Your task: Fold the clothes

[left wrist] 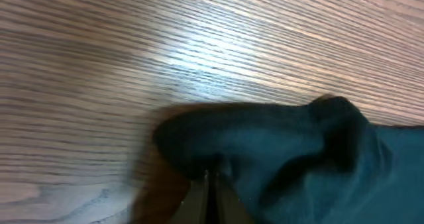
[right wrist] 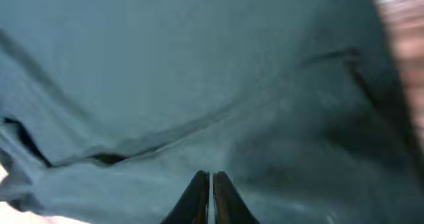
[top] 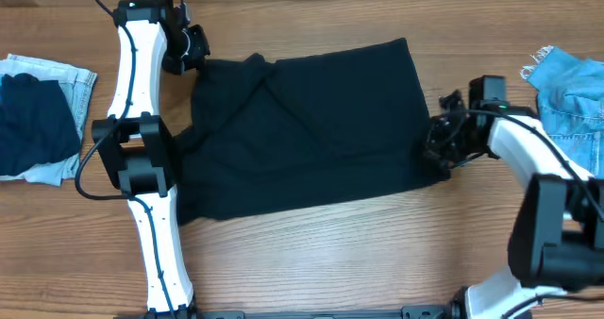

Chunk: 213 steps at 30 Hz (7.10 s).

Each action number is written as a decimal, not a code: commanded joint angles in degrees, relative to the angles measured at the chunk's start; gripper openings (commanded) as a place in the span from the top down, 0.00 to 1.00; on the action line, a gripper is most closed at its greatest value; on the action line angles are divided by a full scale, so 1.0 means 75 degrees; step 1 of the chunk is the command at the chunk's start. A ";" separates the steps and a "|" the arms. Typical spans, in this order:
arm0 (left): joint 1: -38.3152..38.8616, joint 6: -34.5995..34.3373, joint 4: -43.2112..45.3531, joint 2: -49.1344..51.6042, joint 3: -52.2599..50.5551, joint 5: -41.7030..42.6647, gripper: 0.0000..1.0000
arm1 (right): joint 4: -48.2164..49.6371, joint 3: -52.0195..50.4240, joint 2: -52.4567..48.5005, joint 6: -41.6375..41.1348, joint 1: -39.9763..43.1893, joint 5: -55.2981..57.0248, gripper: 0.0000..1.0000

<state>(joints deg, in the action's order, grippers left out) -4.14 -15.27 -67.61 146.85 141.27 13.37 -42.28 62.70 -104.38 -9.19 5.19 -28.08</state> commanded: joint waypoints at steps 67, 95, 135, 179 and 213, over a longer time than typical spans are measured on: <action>0.0119 -0.1428 0.4319 0.0009 -0.2276 0.0396 0.57 | -0.1207 0.0140 -0.1358 -0.3497 0.0140 0.5450 0.79; -0.0644 -0.2946 0.6706 0.0006 -0.2063 0.3923 0.96 | -0.1241 0.0140 -0.1358 -0.3497 0.0140 0.5336 0.78; 0.0329 0.1862 -0.2244 -0.1393 -0.2066 0.1268 0.96 | -0.1233 0.0140 -0.1358 -0.3497 0.0140 0.5269 0.72; 0.0414 0.1483 -0.3174 -0.1393 -0.2072 0.0766 0.71 | 0.0367 0.3748 -0.0201 0.0306 0.0140 0.1215 0.12; 0.0525 0.1314 -0.2841 -0.1393 -0.2072 0.0822 0.63 | 0.5091 0.3751 -0.4030 -0.0181 0.0169 0.0866 0.43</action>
<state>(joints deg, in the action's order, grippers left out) -0.80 -4.54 -89.10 137.29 125.29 19.05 -4.84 90.48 -133.49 -10.52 6.28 -20.82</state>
